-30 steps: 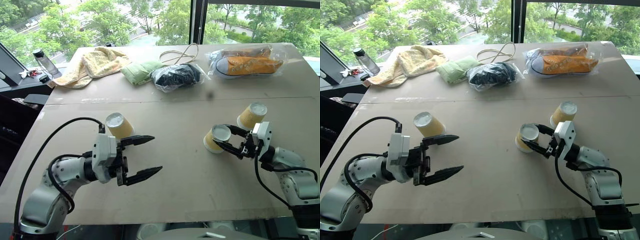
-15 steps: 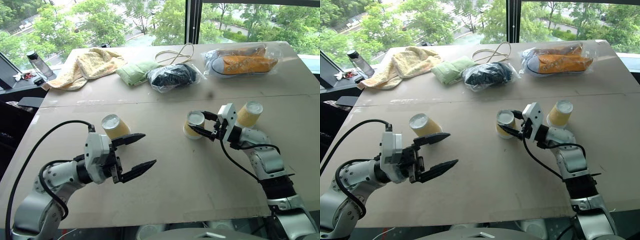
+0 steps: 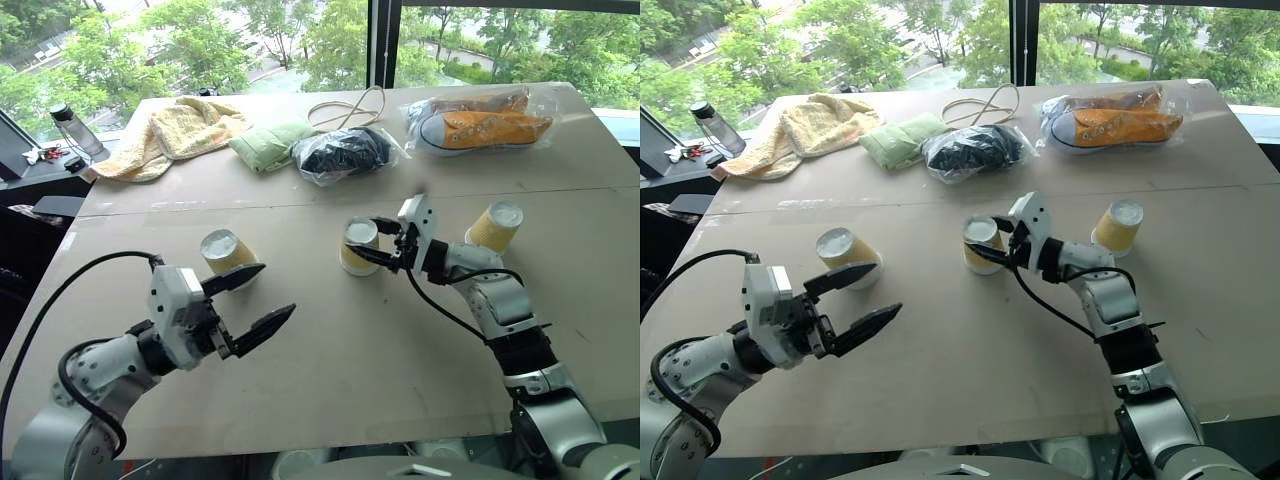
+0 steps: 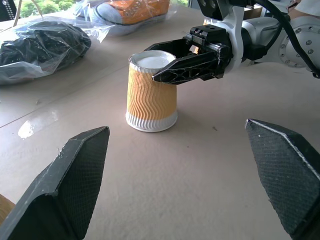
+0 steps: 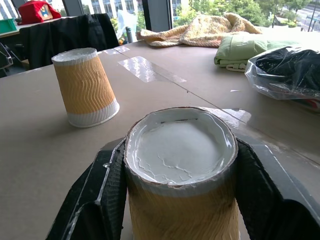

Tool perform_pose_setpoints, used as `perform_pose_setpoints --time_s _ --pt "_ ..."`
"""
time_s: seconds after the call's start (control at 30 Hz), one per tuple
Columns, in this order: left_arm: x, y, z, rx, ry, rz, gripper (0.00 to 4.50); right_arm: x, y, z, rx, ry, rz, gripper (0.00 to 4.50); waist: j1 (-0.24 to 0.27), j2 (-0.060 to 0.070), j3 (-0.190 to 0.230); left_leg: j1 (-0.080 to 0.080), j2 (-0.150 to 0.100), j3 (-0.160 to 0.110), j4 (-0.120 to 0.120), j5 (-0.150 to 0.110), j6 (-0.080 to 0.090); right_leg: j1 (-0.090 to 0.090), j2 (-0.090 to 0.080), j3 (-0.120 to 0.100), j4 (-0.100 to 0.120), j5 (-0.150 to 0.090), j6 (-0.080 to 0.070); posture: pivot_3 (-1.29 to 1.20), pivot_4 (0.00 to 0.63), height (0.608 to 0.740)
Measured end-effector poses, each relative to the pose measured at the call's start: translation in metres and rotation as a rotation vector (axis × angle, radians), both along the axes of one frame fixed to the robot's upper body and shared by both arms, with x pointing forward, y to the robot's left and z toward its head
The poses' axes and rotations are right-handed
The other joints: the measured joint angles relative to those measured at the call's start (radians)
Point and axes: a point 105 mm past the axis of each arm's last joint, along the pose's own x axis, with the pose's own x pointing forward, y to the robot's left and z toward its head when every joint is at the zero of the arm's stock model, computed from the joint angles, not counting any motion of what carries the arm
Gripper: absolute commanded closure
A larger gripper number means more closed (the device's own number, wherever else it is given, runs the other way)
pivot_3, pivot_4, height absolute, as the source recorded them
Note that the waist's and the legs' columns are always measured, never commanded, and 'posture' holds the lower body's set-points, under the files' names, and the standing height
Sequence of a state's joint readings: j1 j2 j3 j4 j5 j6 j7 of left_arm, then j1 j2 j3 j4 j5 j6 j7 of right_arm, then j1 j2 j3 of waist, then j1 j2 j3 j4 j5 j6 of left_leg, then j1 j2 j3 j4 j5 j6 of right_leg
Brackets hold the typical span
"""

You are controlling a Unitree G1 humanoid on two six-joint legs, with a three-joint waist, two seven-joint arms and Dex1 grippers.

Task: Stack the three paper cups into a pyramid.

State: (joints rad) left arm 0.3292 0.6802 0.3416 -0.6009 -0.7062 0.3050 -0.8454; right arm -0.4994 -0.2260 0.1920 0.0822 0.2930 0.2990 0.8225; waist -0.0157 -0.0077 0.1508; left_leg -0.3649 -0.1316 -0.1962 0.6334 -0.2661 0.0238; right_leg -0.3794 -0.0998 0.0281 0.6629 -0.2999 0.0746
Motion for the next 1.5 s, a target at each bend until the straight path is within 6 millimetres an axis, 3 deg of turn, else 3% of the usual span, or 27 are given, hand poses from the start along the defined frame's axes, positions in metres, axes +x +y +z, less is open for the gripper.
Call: perform_pose_setpoints --time_s 0.07,0.1,0.23,0.4,0.6,0.7,0.73,0.9,1.0,1.33,1.5 --pt "0.000 0.000 0.000 0.000 -0.002 0.004 0.00 -0.001 0.002 -0.001 -0.005 0.007 0.007 0.33 0.000 0.000 0.000 0.000 0.000 0.000 0.000 0.000 0.000 0.000 0.000 0.000 0.000 0.000 0.000 0.00 0.150 0.740" --pt "0.000 0.000 0.000 0.000 -0.003 0.005 0.00 -0.002 0.004 -0.002 -0.003 0.009 0.013 0.06 0.000 0.000 0.000 0.000 0.000 0.000 0.000 0.000 0.000 0.000 0.000 0.000 0.000 0.000 0.000 0.00 0.150 0.740" --pt "0.000 0.000 -0.001 0.001 -0.008 0.003 0.00 -0.002 0.005 -0.001 -0.001 -0.001 0.016 0.06 0.000 0.000 0.000 0.000 0.000 0.000 0.000 0.000 0.000 -0.001 0.000 0.000 0.000 0.000 0.000 0.00 0.150 0.740" --pt "0.000 -0.007 0.001 -0.031 -0.018 -0.039 0.00 -0.004 -0.014 0.018 -0.048 -0.115 -0.015 0.06 0.004 0.000 0.000 -0.001 0.000 -0.001 0.000 0.000 0.000 -0.001 0.000 -0.001 0.000 0.000 0.000 0.00 0.150 0.740" --pt "0.008 -0.031 0.014 -0.074 -0.063 -0.137 0.00 -0.019 -0.058 0.040 -0.079 -0.187 -0.127 0.06 0.009 0.000 0.000 -0.002 0.000 -0.001 0.000 0.000 0.000 -0.001 0.000 -0.002 0.000 0.000 0.000 0.00 0.150 0.740" --pt "0.016 -0.041 0.023 -0.084 -0.091 -0.168 0.00 -0.019 -0.079 0.050 -0.071 -0.210 -0.225 0.06 0.004 0.000 0.000 -0.002 0.000 0.000 0.000 0.000 0.000 -0.001 0.000 -0.001 0.000 0.000 0.000 0.00 0.150 0.740" --pt "0.020 -0.047 0.026 -0.084 -0.089 -0.178 0.00 -0.016 -0.094 0.053 -0.067 -0.218 -0.300 0.06 0.006 0.000 0.000 -0.002 0.000 0.000 0.000 0.000 0.000 -0.001 0.000 -0.001 0.000 0.001 0.001 0.00 0.150 0.740" --pt "0.033 -0.068 0.031 -0.044 -0.080 -0.206 0.00 -0.014 -0.162 0.044 -0.124 -0.203 -0.596 0.06 0.013 -0.001 0.001 -0.002 0.000 0.000 0.000 0.000 0.000 -0.001 0.000 0.000 -0.001 0.001 0.001 0.00 0.150 0.740" --pt "0.034 -0.073 0.031 -0.031 -0.074 -0.223 0.00 -0.015 -0.176 0.035 -0.142 -0.186 -0.671 0.06 0.000 -0.001 0.001 -0.002 0.001 0.002 0.000 0.000 0.000 -0.003 0.001 0.000 0.000 0.001 0.001 0.00 0.150 0.740" --pt "0.036 -0.080 0.037 -0.017 -0.093 -0.266 0.00 -0.005 -0.190 0.010 -0.045 -0.092 -0.794 0.06 0.004 -0.001 0.001 -0.002 0.001 0.003 0.001 0.000 0.000 -0.003 0.001 0.001 0.000 0.002 0.002 0.00 0.150 0.740" --pt "0.036 -0.081 0.037 -0.016 -0.088 -0.269 0.00 0.000 -0.192 0.009 -0.025 -0.082 -0.801 0.06 0.004 -0.001 0.001 -0.002 0.001 0.002 0.001 0.000 0.000 -0.003 0.002 0.001 0.000 0.002 0.002 0.00 0.150 0.740"
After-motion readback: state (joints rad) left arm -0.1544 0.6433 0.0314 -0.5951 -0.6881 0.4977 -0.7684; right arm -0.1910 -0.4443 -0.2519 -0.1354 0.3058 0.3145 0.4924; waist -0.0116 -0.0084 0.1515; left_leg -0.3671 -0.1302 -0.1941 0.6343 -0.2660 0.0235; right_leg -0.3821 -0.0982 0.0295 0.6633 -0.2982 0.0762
